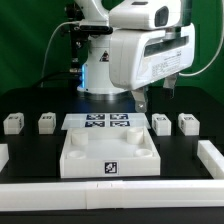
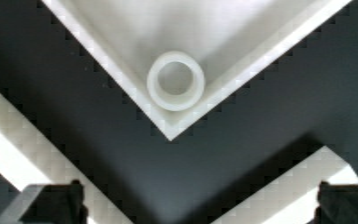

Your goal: Assemble one leg

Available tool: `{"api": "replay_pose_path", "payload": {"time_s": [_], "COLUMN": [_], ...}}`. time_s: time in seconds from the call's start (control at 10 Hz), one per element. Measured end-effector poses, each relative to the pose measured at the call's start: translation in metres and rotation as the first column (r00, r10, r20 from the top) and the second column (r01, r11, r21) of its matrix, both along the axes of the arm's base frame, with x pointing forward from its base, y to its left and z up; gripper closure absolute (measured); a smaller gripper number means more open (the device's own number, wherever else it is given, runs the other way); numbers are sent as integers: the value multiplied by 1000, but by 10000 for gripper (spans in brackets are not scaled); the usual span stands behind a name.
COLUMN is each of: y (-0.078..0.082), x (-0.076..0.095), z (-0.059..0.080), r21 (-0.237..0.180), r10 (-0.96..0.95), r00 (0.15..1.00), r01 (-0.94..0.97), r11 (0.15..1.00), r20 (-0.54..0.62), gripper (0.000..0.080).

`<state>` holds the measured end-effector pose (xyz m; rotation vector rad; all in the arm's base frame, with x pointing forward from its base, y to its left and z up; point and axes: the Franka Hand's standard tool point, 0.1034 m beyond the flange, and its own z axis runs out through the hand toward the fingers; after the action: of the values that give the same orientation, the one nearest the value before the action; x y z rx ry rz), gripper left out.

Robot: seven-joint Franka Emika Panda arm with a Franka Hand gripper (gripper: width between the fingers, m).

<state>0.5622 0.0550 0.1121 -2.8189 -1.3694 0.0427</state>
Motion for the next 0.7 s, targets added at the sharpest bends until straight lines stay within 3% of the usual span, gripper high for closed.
{"api": "replay_pose_path", "payload": {"time_s": [0.4, 0.7], "y": [-13, -44], "x": [-50, -84], "z": [-18, -38], "r21": [2, 23], "r10": [139, 293], "r00": [990, 954], "r01": [-139, -292], "r11": [990, 956], "r20": [-24, -64], "gripper": [150, 150]}}
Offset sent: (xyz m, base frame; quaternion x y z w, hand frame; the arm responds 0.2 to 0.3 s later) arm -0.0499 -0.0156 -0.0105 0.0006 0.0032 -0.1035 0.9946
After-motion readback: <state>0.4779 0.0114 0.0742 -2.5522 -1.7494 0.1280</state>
